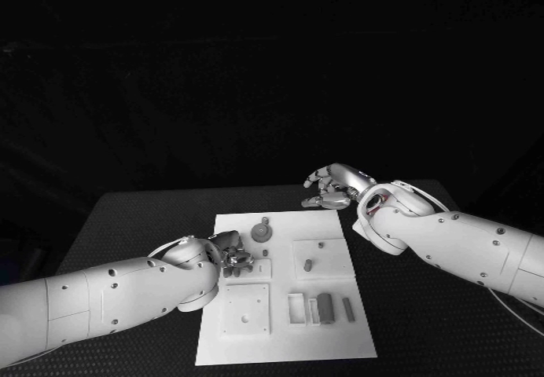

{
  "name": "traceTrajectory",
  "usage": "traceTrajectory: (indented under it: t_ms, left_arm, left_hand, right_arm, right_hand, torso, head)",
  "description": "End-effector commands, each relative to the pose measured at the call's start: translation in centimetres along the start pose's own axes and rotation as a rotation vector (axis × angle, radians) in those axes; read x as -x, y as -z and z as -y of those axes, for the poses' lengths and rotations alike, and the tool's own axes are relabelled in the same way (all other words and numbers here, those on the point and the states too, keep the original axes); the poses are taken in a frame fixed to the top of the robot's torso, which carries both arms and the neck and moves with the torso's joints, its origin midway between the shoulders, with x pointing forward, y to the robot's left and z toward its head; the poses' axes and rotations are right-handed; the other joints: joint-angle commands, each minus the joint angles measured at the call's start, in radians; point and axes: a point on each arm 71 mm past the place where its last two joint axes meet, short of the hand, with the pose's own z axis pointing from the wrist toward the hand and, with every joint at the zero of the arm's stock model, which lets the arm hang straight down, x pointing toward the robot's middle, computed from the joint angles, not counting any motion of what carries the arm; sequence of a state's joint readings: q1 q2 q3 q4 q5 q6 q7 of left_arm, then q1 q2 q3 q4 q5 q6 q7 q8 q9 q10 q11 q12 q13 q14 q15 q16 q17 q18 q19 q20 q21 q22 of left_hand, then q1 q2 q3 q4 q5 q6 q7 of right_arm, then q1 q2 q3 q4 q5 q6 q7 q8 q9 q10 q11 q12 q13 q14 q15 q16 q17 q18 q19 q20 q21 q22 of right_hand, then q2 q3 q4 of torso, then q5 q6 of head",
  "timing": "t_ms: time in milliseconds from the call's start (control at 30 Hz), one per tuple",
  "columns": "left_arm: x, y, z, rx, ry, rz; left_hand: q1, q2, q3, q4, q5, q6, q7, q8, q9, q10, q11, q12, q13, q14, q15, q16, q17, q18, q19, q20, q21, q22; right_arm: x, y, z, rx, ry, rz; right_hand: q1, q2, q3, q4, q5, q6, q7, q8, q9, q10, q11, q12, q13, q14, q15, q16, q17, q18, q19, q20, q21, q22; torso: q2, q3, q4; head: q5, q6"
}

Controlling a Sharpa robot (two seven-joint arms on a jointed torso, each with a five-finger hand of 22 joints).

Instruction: Assemble the parts on the task board

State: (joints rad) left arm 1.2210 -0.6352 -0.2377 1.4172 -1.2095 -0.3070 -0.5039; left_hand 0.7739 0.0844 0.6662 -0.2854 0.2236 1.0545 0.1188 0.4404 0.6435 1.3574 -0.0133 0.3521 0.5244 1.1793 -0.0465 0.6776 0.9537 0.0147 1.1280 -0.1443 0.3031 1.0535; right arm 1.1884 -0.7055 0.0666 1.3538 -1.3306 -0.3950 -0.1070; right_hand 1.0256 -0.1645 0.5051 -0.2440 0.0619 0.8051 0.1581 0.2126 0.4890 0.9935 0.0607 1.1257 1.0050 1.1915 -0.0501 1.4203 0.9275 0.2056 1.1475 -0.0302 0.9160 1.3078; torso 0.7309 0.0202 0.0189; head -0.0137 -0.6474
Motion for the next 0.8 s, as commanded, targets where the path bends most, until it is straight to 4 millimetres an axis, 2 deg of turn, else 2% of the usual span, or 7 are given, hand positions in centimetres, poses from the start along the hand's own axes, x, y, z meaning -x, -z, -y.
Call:
traceTrajectory:
  t_ms: [33,400,800]
  left_arm:
    - [-0.09,-0.02,0.13,-0.003,-0.015,-0.004]
    - [-0.08,-0.15,0.31,-0.006,-0.028,0.002]
    - [-0.22,-0.16,0.3,-0.008,-0.043,-0.016]
  left_hand:
    - [0.011,0.001,0.006,0.001,0.005,0.09,-0.083,0.003,0.001,0.0,-0.005,0.005,0.001,0.004,0.0,0.004,-0.002,0.005,0.005,0.0,0.005,0.001]
    - [0.007,-0.002,0.004,0.003,0.005,0.089,-0.083,0.003,0.001,0.0,-0.005,0.005,0.001,0.003,0.0,0.004,-0.003,0.005,0.005,0.0,0.005,0.003]
    - [0.0,-0.019,0.001,0.009,0.001,0.091,-0.084,0.004,0.002,0.001,-0.005,0.005,0.001,0.004,-0.001,0.007,-0.007,0.005,0.006,-0.001,0.004,0.006]
  right_arm:
    - [-0.03,0.01,-0.04,0.002,0.0,-0.009]
    - [-0.02,0.02,0.01,0.001,-0.001,-0.009]
    - [0.01,0.05,0.08,0.0,0.0,-0.009]
  right_hand:
    - [-0.005,0.005,0.001,0.006,-0.001,-0.006,0.016,0.005,-0.001,-0.003,-0.001,0.007,-0.001,-0.008,0.001,0.003,-0.001,0.056,0.004,-0.001,-0.005,0.012]
    - [-0.006,0.004,0.001,0.009,-0.001,-0.006,0.016,0.005,-0.002,-0.003,-0.001,0.007,-0.002,-0.008,0.001,0.003,-0.001,0.056,0.004,-0.001,-0.006,0.012]
    - [-0.007,0.003,0.001,0.011,-0.001,-0.006,0.016,0.005,-0.002,-0.004,-0.001,0.007,-0.002,-0.008,0.001,0.003,-0.002,0.056,0.004,-0.001,-0.006,0.012]
  torso:
    - [0.0,0.0005,-0.0002]
    - [0.0,0.0006,-0.0003]
    - [0.0,0.0008,-0.0001]
  head:
    - [0.0,0.001]
    - [0.0,-0.001]
    - [-0.001,-0.002]
